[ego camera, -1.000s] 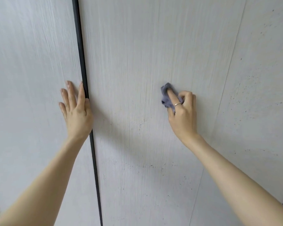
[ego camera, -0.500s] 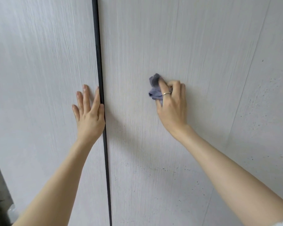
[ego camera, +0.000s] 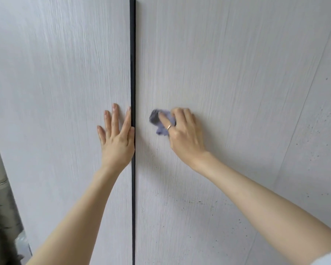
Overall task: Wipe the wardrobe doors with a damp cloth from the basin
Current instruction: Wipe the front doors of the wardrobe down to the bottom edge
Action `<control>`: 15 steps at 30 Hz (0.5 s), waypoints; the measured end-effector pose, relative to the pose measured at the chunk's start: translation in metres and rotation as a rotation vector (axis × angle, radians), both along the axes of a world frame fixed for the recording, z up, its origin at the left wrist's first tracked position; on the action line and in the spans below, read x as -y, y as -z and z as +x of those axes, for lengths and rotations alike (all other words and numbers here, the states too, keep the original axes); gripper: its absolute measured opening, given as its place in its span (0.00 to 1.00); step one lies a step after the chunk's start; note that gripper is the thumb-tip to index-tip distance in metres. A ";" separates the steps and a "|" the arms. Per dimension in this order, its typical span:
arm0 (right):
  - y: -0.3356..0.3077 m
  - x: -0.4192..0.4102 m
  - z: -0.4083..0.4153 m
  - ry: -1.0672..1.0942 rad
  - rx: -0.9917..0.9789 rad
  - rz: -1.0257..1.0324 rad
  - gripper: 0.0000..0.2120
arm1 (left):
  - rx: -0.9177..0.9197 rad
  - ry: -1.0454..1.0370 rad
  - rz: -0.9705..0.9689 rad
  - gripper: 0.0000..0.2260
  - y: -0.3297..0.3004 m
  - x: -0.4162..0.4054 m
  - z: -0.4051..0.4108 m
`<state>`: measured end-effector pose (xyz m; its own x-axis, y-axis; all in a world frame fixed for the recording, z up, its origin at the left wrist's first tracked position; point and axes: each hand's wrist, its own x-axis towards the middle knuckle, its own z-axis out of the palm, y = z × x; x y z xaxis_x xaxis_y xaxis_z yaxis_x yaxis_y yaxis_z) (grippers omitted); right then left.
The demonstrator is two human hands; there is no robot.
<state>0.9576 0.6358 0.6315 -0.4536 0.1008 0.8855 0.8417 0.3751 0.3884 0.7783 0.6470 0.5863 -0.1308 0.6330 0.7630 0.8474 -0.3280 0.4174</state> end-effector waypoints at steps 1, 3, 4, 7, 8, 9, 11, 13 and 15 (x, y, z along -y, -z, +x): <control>0.016 0.001 -0.001 -0.012 0.105 -0.002 0.16 | -0.008 -0.005 0.003 0.24 0.000 0.000 0.000; 0.051 0.005 -0.001 0.007 0.383 -0.052 0.10 | -0.022 -0.007 -0.003 0.25 0.002 0.001 -0.002; 0.063 0.008 0.001 0.044 0.501 -0.093 0.07 | -0.032 -0.006 -0.008 0.24 0.002 0.001 -0.003; 0.059 0.007 0.000 0.086 0.594 -0.090 0.06 | -0.058 -0.001 -0.015 0.25 0.006 0.002 -0.006; 0.047 0.004 -0.004 0.056 0.529 -0.055 0.08 | -0.061 0.003 -0.018 0.25 0.007 0.003 -0.008; 0.031 0.002 -0.011 0.029 0.426 -0.014 0.09 | -0.064 0.006 -0.019 0.25 0.008 0.003 -0.008; -0.003 -0.002 -0.026 0.008 0.166 0.029 0.13 | -0.066 0.008 -0.020 0.25 0.009 0.003 -0.009; -0.025 -0.004 -0.039 0.039 -0.037 0.011 0.18 | -0.057 0.009 -0.019 0.25 0.009 0.004 -0.008; -0.021 -0.006 -0.045 0.042 -0.089 -0.002 0.19 | -0.054 0.018 -0.019 0.25 0.009 0.004 -0.008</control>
